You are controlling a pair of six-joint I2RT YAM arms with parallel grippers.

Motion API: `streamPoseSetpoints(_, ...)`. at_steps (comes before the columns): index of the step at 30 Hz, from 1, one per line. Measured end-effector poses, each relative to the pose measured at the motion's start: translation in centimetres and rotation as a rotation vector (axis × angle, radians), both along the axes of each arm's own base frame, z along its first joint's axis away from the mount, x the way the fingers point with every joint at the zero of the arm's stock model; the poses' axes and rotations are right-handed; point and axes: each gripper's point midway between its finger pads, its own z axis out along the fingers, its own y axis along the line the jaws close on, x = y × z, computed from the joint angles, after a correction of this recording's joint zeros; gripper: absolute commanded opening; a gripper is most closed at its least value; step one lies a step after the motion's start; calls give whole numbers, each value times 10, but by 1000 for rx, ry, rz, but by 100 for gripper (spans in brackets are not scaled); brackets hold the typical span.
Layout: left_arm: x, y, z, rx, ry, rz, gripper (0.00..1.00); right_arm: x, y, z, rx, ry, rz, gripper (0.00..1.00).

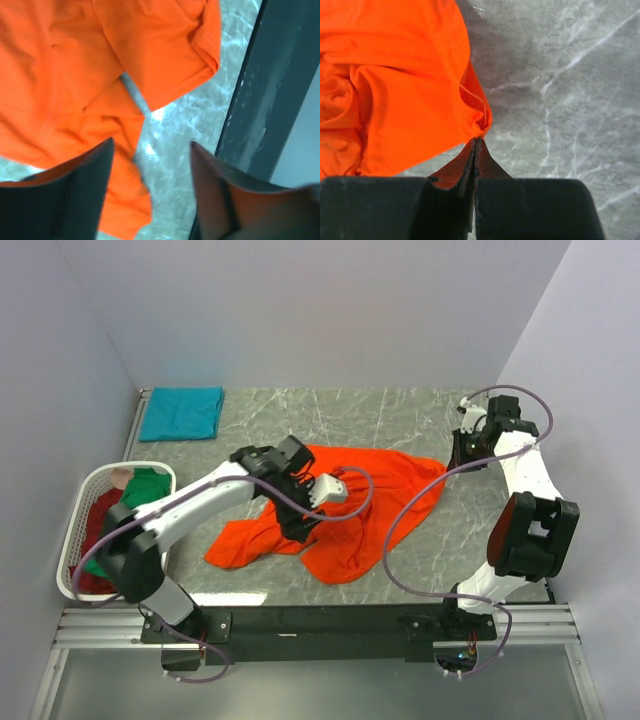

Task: Fold and stack the t-shirts
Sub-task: Flatten the tshirt out

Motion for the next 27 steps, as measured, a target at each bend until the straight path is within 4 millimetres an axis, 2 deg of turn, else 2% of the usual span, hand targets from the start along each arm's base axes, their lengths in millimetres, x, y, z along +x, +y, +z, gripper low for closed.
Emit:
streamPoseSetpoints(2,-5,8,10,-41,-53,-39,55,-2,-2,2,-12,-10,2,0)
streamPoseSetpoints(4,-19,13,10,-65,-81,-108,56,-4,-3,3,-22,-15,3,0)
streamPoseSetpoints(6,-32,19,-1,-65,-99,-189,64,-5,-5,2,-29,-14,0,0)
streamPoseSetpoints(8,-40,23,-19,-51,-107,-256,67,-7,-7,-1,-34,-7,-4,0)
streamPoseSetpoints(11,-42,30,-48,-52,-154,-355,69,-8,-9,-2,-36,1,-10,0)
streamPoseSetpoints(13,-42,33,-59,-63,-194,-413,69,-8,-9,-2,-37,1,-11,0)
streamPoseSetpoints(19,-31,13,-63,-138,-355,-567,66,-10,-10,-4,-45,8,-15,0)
streamPoseSetpoints(21,-28,5,-64,-156,-385,-599,61,-13,-10,-6,-47,16,-16,0)
streamPoseSetpoints(25,-28,-3,-81,-146,-374,-664,53,-19,-10,-12,-49,39,-19,0)
streamPoseSetpoints(27,-30,-4,-93,-127,-351,-693,52,-21,-11,-13,-52,45,-21,0)
